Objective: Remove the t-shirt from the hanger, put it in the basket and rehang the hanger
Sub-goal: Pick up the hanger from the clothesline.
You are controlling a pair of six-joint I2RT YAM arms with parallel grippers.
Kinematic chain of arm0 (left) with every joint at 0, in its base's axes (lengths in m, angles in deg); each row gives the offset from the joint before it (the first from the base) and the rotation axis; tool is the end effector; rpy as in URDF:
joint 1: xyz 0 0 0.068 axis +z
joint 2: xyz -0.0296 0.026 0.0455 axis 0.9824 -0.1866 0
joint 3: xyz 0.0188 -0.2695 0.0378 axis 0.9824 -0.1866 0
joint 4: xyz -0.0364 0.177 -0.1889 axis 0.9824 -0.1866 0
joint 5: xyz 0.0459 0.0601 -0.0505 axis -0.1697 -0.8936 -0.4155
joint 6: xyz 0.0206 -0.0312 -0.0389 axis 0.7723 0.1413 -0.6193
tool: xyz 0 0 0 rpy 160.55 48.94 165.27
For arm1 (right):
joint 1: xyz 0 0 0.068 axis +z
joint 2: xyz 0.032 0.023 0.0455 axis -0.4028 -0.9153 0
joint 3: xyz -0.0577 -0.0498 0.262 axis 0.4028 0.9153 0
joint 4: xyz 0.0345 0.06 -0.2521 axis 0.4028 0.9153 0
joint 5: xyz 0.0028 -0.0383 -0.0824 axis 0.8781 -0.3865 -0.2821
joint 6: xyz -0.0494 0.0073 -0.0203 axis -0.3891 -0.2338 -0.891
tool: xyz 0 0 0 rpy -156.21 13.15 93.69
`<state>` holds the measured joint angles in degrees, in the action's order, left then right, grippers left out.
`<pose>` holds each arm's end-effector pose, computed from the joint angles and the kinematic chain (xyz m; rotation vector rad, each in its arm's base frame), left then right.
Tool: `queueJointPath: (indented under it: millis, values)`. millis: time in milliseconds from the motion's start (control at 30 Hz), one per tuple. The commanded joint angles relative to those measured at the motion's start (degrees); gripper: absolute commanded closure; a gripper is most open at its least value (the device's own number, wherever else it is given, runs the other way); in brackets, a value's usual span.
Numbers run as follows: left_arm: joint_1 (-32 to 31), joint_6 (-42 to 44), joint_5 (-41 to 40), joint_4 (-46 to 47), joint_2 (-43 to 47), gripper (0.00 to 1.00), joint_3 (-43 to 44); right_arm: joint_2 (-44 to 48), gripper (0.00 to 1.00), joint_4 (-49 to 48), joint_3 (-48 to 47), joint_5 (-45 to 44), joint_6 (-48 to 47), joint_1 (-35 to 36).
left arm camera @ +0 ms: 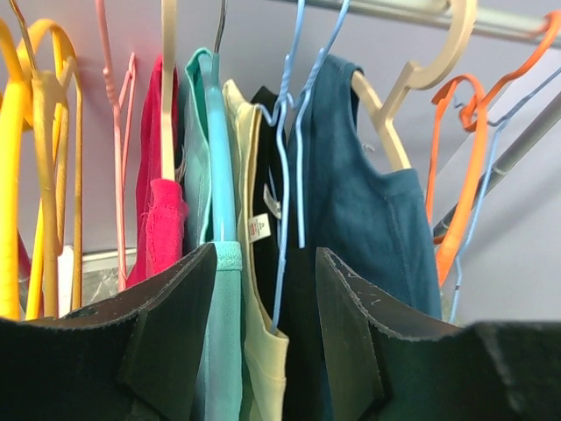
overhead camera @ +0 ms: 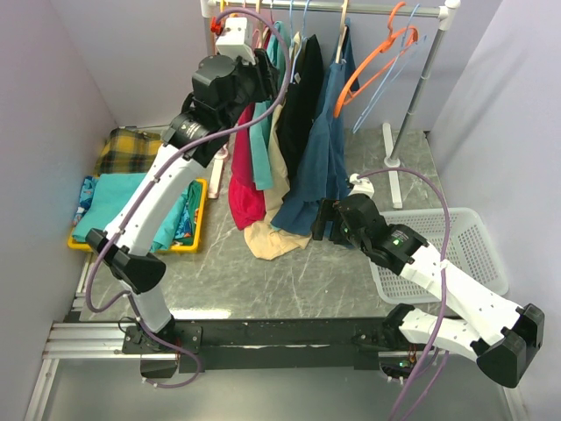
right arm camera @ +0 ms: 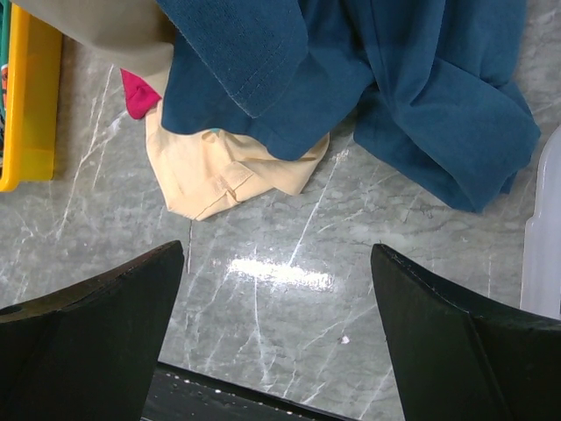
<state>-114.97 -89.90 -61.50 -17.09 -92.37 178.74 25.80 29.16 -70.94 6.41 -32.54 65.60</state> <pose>0.3104 -0.2122 0.5350 0.0621 1.5280 -0.5301 0.1630 0.1333 0.3042 0.0297 2.2564 0.4414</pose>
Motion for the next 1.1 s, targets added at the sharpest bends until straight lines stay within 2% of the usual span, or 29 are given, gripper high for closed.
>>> queueJointPath:
  millis: [0,600,733,767,833,867,967,1067]
  values:
    - [-0.1,0.7,-1.1,0.8,-0.3,0.46,1.2,1.4,0.05,-1.0,-0.1,-0.7,0.0,-0.2]
    - [-0.7,2.4,-4.7,-0.6,-5.4,0.46,2.5,1.7,0.05,-0.9,0.3,-1.1,-0.1,-0.2]
    - [-0.8,2.9,-5.4,0.1,-5.9,0.6,3.2,1.7,0.05,-0.8,0.2,-1.1,-0.1,-0.2]
    - [-0.8,3.0,-5.6,0.3,-6.0,0.68,3.4,1.7,0.05,-0.7,0.1,-1.2,-0.2,-0.3]
    - [-0.9,3.4,-5.9,0.5,-6.2,0.76,4.3,1.8,0.05,-0.5,0.2,-1.3,-0.2,-0.3]
    - [-0.9,3.6,-6.0,0.6,-6.2,0.86,4.8,1.8,0.05,-0.4,0.0,-1.5,-0.2,-0.2]
    - [-1.1,4.4,-6.6,1.2,-6.0,0.99,5.8,1.9,0.05,-0.3,0.1,-1.8,-0.3,-0.2]
    - [-1.5,5.4,-6.9,3.3,-5.0,0.99,5.9,2.0,0.05,-0.3,0.0,-1.9,-0.2,-0.2]
